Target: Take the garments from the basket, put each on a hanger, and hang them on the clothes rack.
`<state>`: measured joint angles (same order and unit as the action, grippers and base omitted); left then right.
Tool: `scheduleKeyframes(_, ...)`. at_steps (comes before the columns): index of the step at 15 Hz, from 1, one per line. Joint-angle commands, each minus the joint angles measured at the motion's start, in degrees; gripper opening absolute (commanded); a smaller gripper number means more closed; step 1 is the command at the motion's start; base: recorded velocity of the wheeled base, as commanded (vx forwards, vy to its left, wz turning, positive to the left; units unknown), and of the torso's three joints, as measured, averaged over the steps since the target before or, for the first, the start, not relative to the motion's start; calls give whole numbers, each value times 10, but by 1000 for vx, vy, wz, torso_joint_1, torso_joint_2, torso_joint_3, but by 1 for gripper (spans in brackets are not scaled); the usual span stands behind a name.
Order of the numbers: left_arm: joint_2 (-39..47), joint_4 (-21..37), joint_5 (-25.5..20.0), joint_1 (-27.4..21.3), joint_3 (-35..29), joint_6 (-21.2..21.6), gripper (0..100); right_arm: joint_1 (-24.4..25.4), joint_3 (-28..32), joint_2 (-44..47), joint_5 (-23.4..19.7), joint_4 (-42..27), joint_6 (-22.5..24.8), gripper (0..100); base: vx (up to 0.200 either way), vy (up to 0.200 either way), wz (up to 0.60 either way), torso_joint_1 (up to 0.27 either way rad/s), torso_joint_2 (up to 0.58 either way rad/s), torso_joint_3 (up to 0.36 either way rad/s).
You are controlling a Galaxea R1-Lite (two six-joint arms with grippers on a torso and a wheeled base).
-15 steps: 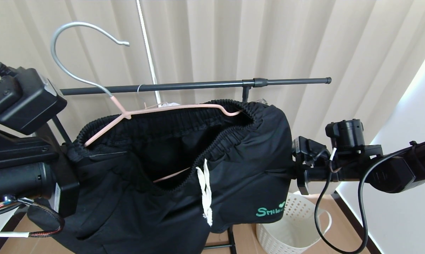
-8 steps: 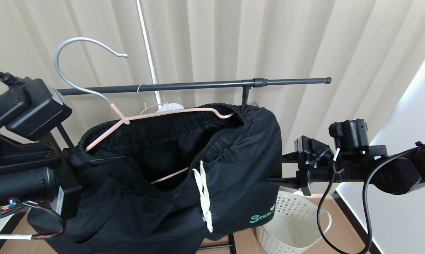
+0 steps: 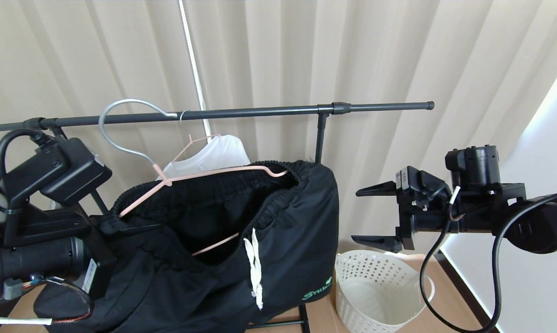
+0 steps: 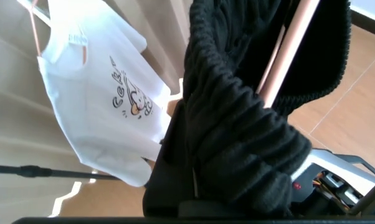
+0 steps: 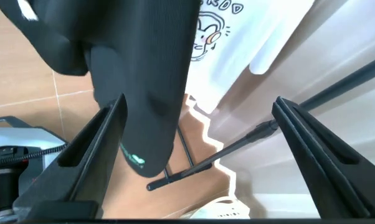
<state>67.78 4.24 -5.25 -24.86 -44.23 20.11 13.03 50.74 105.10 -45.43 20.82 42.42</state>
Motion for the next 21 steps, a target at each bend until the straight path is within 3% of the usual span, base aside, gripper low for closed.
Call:
scheduleKeyframes(1, 9, -6, 0, 6, 14, -1, 0, 1, 2, -22, 3, 0, -14, 100, 0, 0, 0, 0, 0, 0)
scheduleKeyframes(12, 64, -27, 2, 23, 42, -44, 0, 66, 15, -94, 123, 2, -197, 100, 0, 0, 0, 0, 0, 0)
scheduleKeyframes(15, 89, -30, 27, 22, 40, -55, 0, 78, 16, -101, 141, 2, -206, 100, 0, 0, 0, 0, 0, 0)
scheduleKeyframes(21, 221, -125, 79, 14, 21, -133, 0, 81, 22, -101, 160, 3, -206, 100, 0, 0, 0, 0, 0, 0)
